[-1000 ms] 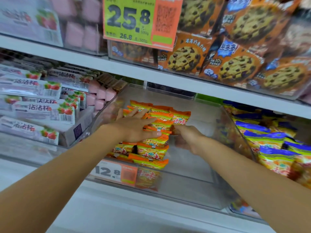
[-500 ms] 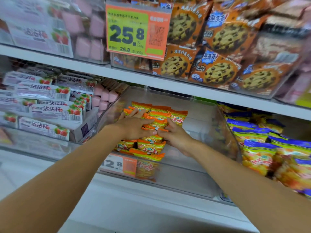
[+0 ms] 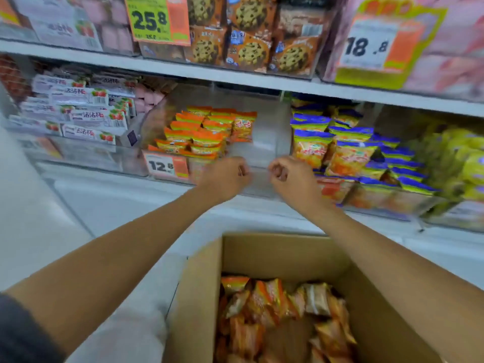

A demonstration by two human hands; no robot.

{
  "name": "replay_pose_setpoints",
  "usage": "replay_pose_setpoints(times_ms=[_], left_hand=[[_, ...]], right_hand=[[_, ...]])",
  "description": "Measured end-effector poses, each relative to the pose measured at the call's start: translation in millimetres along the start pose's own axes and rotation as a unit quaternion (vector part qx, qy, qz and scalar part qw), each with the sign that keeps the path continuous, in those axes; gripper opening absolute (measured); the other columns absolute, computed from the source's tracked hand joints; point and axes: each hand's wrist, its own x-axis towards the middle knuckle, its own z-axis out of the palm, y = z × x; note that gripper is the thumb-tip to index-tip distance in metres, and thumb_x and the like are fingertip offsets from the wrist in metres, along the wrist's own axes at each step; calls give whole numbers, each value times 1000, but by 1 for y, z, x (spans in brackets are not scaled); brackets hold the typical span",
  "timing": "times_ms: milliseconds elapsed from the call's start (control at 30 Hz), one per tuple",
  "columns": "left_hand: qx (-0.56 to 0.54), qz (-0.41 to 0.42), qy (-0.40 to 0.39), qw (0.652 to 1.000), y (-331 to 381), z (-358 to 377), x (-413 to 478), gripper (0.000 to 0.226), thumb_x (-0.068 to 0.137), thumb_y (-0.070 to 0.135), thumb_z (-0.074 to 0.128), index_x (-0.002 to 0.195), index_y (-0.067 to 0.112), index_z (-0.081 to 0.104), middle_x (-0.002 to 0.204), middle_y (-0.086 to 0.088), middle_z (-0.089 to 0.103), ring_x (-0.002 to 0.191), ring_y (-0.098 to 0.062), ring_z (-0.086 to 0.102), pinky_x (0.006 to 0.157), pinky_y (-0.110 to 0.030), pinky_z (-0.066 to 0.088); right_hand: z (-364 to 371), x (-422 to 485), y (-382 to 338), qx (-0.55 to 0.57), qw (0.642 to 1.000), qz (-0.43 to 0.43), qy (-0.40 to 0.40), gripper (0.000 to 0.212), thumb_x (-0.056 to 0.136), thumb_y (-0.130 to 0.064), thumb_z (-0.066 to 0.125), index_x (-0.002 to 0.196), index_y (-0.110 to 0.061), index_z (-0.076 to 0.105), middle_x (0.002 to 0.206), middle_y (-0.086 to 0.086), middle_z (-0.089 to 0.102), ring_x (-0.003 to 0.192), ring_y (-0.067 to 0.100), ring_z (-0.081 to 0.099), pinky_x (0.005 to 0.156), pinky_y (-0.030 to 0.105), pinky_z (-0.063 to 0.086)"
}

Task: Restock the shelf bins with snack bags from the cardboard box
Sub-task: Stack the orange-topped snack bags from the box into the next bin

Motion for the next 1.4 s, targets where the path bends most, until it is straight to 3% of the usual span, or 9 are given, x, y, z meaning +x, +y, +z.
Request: replay_pose_setpoints(times_ms=[167,300,500,667,833,1000,1133,1267,1400], left_hand=[[-6,-37,-139,990,8,76,-54,11,90,32,61,89,21,62,85,6,60,72,-14,55,63,-28,43],[-15,-64,-84,994,11,102,-52,4,89,27,57,86,25,60,83,9,62,74,-16,61,63,-33,49],[-91,-49,-24,994,23,93,-17,10,88,21,60,80,28,61,77,10,62,73,-18,60,66,-33,49],[-101,-41,-65,992,31,88,-17,5,91,21,62,89,25,60,84,6,61,78,-22,63,67,-31,49],[-100,-33,-46,993,49,77,-29,6,92,15,60,96,18,62,88,2,61,84,-24,61,78,-37,52],[-92,-20,-49,994,70,73,-24,13,95,11,53,102,7,63,99,-5,60,88,-23,57,72,-31,48],[-103,-16,-57,993,71,76,-17,16,90,12,64,105,11,59,104,-5,58,87,-26,58,78,-38,52],[-105,-4,-36,994,77,78,-16,34,91,9,63,124,12,53,111,5,54,95,-23,60,87,-36,50],[-104,-17,-43,994,73,81,-21,36,93,11,60,128,16,53,118,7,54,98,-22,61,83,-33,50]], right_hand=[[-13,-75,19,-45,996,-60,-46,8,78,-3,63,84,-8,67,75,-4,52,64,10,42,62,30,43],[-20,-47,28,-79,985,-139,-72,8,76,-5,59,79,-6,66,79,7,61,68,27,57,59,33,46],[-34,0,37,-96,988,-93,-78,13,82,-6,54,87,-5,65,91,11,61,84,29,57,66,39,48],[-39,-42,31,-81,988,-123,-49,14,80,-1,53,87,-3,66,93,10,62,83,28,59,63,34,46],[-55,-74,34,-43,997,54,28,12,79,3,55,86,-6,55,92,4,51,82,22,49,68,37,46],[-61,-87,56,-53,971,232,7,49,73,0,68,117,-12,50,140,15,30,128,33,34,105,36,38],[-53,-86,46,27,977,211,19,56,78,5,65,128,-15,51,160,10,1,149,24,2,117,30,17],[-40,-77,31,47,981,185,-34,58,80,2,65,133,-17,50,162,4,-5,150,23,-2,119,37,19],[-38,-85,35,52,983,176,-11,61,81,1,64,137,-18,48,162,-1,-9,150,21,2,116,41,30]])
